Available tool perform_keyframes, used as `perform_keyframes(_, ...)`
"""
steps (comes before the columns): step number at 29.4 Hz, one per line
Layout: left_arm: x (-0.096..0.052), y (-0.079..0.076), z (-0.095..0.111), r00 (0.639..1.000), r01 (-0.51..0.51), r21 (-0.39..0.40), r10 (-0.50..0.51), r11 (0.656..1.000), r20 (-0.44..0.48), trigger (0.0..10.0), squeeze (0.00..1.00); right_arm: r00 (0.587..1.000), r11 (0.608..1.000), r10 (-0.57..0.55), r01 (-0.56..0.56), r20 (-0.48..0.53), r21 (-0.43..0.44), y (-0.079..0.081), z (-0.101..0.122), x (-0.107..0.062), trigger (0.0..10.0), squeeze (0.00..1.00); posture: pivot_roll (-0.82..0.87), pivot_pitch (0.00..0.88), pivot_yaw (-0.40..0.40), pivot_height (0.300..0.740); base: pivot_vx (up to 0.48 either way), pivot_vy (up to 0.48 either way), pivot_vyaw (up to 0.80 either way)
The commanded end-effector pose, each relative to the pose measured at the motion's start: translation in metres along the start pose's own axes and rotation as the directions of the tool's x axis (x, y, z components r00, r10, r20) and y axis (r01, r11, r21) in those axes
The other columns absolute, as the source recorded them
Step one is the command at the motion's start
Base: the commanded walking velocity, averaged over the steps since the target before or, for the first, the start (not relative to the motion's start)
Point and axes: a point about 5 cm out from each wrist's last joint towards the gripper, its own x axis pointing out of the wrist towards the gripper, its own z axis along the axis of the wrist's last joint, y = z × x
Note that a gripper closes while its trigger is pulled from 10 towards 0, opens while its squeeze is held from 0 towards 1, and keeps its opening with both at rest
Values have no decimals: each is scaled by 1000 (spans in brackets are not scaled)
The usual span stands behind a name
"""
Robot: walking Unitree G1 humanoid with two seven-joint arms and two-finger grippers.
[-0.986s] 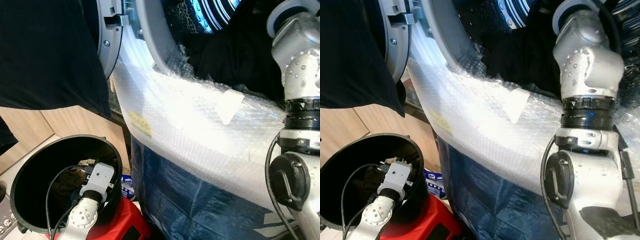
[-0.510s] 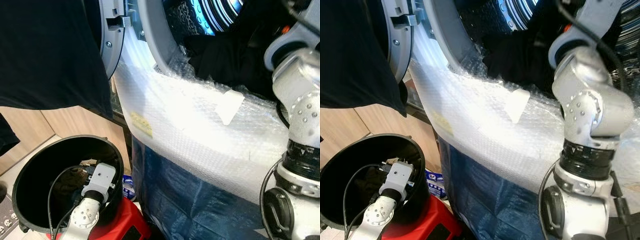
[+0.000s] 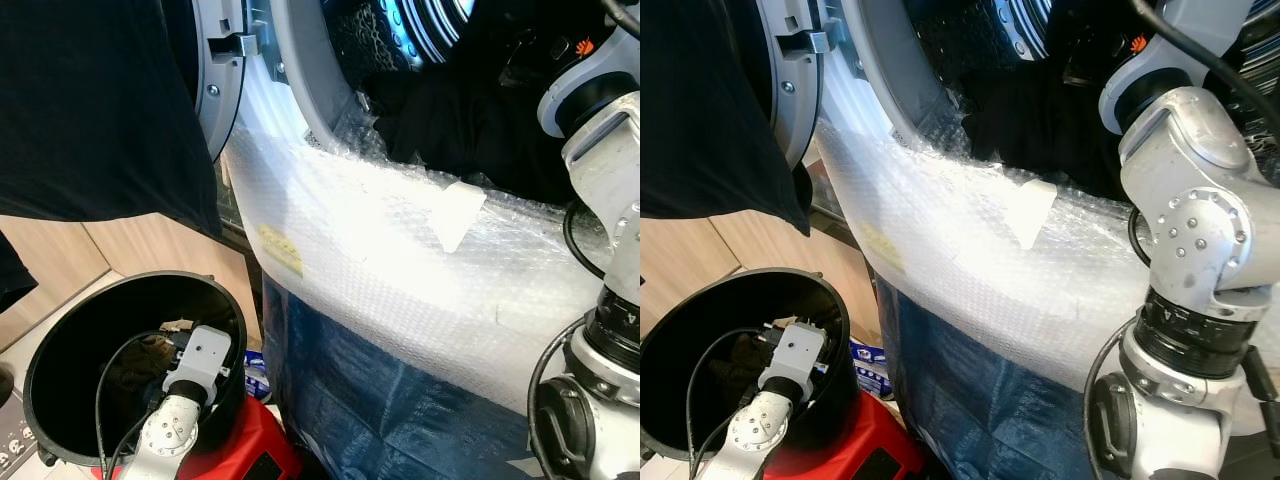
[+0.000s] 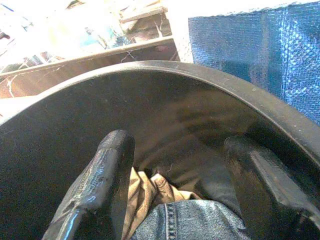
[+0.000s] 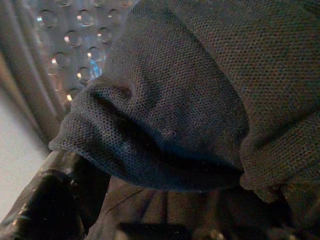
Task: Clothes washing
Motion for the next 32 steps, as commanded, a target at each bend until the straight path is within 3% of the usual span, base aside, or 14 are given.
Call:
perform_keyframes(1,-3,-10,-8,998,44,6,-44,999,-41,10000,0,998,998,51,-50,20,-34,5,5,-7,10000,0,-20,147,-40,740,0,0,0)
perform_keyframes(5,-3,-10,-9,998,43,7,-43,999,-43,10000,0,997,990,79,-77,16,-120,-1,10,-16,10000,0,-19,146,-41,740,0,0,0)
perform_keyframes(9,-3,-9,-9,998,42,9,-42,999,-43,10000,0,1000,964,14,-9,15,-266,-16,14,-24,10000,0,-22,146,-40,740,0,0,0)
perform_keyframes(10,-3,-9,-9,998,42,9,-42,999,-43,10000,0,1000,964,14,-9,15,-266,-16,14,-24,10000,0,-22,146,-40,740,0,0,0)
perform_keyframes(13,-2,-10,-7,998,47,11,-46,999,-38,10000,0,997,939,-56,73,61,-335,-21,12,-22,10000,0,-21,136,-38,740,0,0,0)
perform_keyframes(17,0,-10,-6,998,48,13,-48,999,-36,10000,0,998,944,-38,52,48,-326,-16,3,-17,10000,0,-12,126,-37,740,0,0,0)
perform_keyframes(20,1,-11,-5,998,51,16,-51,999,-29,10000,0,991,932,-64,100,115,-349,-14,6,-7,10000,0,-9,119,-36,740,0,0,0)
perform_keyframes(23,2,-11,-4,999,48,15,-47,999,-25,10000,0,978,883,-111,179,178,-434,-12,7,5,10000,0,10,102,-34,740,0,0,0)
perform_keyframes(26,2,-10,-3,999,44,16,-43,999,-21,10000,0,984,923,-95,145,154,-357,-7,3,13,10000,0,10,102,-34,740,0,0,0)
perform_keyframes(27,2,-9,-4,999,42,16,-41,999,-22,10000,0,994,950,-50,77,94,-304,-2,-4,15,10000,0,20,98,-37,740,0,0,0)
perform_keyframes(28,2,-9,-4,999,42,16,-41,999,-22,10000,0,994,950,-50,77,94,-304,-2,-4,15,10000,0,20,98,-37,740,0,0,0)
perform_keyframes(30,2,-9,-4,999,39,15,-38,999,-23,10000,0,999,996,-35,35,5,-84,2,-18,17,10000,0,20,99,-37,740,0,0,0)
perform_keyframes(31,2,-9,-4,999,38,15,-38,999,-23,10000,0,999,999,-31,30,-15,-27,3,-22,17,10000,0,20,99,-37,740,0,0,0)
perform_keyframes(32,2,-9,-4,999,39,14,-39,999,-23,10000,0,996,993,-64,69,-62,93,-1,-29,19,10000,0,13,107,-36,740,0,0,0)
